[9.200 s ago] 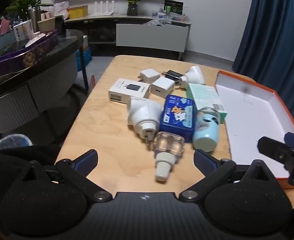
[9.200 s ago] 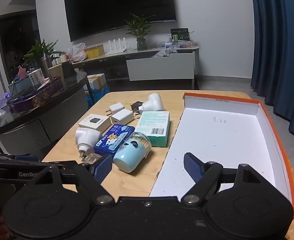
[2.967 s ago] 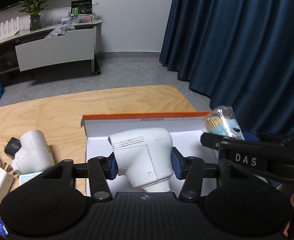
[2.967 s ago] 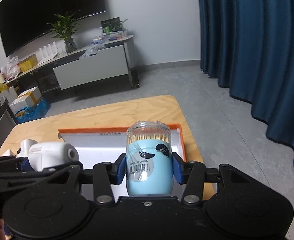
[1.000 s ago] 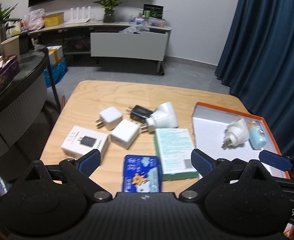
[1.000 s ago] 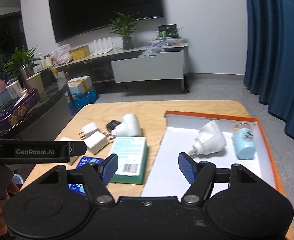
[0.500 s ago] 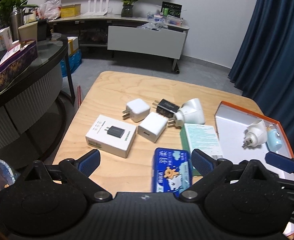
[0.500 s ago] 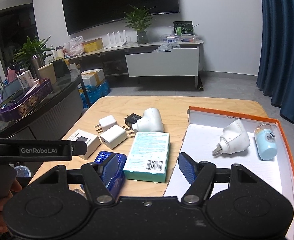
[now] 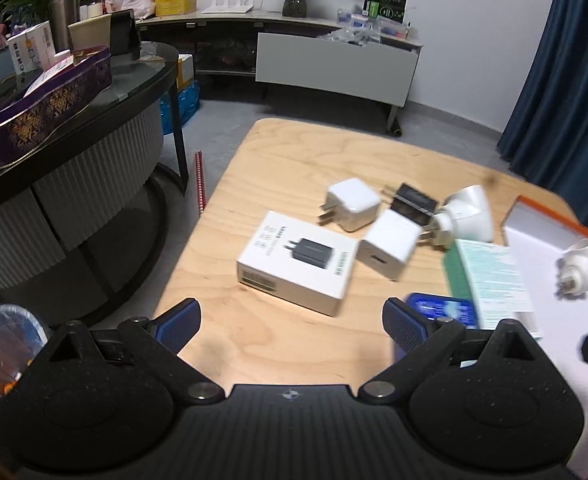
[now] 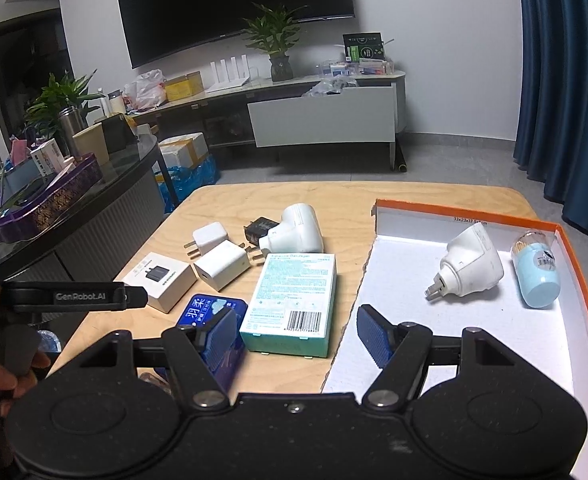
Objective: Organize rigid objects
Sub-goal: 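Grasp the white charger box with the left tool while the right tool grasps the bandage box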
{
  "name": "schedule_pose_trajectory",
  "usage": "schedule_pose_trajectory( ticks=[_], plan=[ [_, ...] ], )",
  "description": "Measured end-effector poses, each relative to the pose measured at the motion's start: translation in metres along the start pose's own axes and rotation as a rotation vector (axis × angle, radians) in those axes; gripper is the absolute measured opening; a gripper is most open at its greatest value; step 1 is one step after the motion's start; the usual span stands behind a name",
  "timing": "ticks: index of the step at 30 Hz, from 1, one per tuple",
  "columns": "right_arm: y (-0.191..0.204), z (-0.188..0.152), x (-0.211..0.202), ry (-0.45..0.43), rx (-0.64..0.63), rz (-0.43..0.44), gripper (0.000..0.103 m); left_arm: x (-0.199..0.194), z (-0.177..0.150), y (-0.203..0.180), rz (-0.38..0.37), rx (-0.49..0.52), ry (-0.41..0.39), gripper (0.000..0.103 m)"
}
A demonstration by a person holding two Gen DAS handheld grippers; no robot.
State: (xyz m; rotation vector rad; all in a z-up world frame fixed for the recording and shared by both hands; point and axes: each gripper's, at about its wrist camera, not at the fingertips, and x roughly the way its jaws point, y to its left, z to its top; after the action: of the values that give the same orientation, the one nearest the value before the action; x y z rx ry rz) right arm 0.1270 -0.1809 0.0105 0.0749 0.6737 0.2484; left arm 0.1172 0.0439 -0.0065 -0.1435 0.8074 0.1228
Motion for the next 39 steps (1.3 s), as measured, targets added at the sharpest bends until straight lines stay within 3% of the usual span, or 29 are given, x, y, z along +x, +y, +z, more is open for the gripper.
schedule_pose_trajectory(
  ticks=[15, 17, 18, 19, 20, 26, 28, 30, 33, 35, 39],
  plan=[
    [-0.006, 0.003, 0.032, 0.049, 0.031, -0.002, 0.081, 0.060, 0.017, -0.002, 0.005, 0.131, 0.007, 0.103],
    [-0.004, 0.005, 0.038, 0.057, 0.029, -0.002, 0.082, 0.064, 0.015, -0.002, -0.003, 0.136, 0.011, 0.093],
    [-0.003, 0.007, 0.042, 0.062, 0.028, 0.000, 0.082, 0.064, 0.015, -0.002, -0.007, 0.137, 0.001, 0.092],
    [-0.001, 0.009, 0.046, 0.069, 0.026, 0.000, 0.082, 0.063, 0.014, -0.003, -0.011, 0.150, -0.014, 0.082],
    [0.000, 0.010, 0.052, 0.077, 0.022, 0.002, 0.083, 0.061, 0.014, -0.004, -0.018, 0.163, -0.025, 0.079],
    [0.011, 0.023, 0.087, 0.140, 0.014, -0.001, 0.084, 0.049, 0.013, -0.004, -0.042, 0.150, -0.048, 0.078],
    [0.015, 0.026, 0.099, 0.157, 0.003, -0.021, 0.091, 0.045, 0.013, -0.004, -0.050, 0.133, -0.050, 0.078],
    [0.018, 0.030, 0.111, 0.168, -0.007, -0.043, 0.092, 0.039, 0.014, -0.004, -0.054, 0.121, -0.056, 0.079],
    [0.017, 0.033, 0.130, 0.215, -0.012, -0.097, 0.092, 0.031, 0.015, -0.005, -0.072, 0.103, -0.064, 0.079],
    [0.014, 0.031, 0.138, 0.242, -0.003, -0.084, 0.088, 0.026, 0.014, -0.007, -0.077, 0.100, -0.069, 0.079],
    [0.014, 0.027, 0.126, 0.204, -0.009, -0.082, 0.084, 0.018, 0.014, -0.011, -0.085, 0.093, -0.075, 0.079]
  ],
)
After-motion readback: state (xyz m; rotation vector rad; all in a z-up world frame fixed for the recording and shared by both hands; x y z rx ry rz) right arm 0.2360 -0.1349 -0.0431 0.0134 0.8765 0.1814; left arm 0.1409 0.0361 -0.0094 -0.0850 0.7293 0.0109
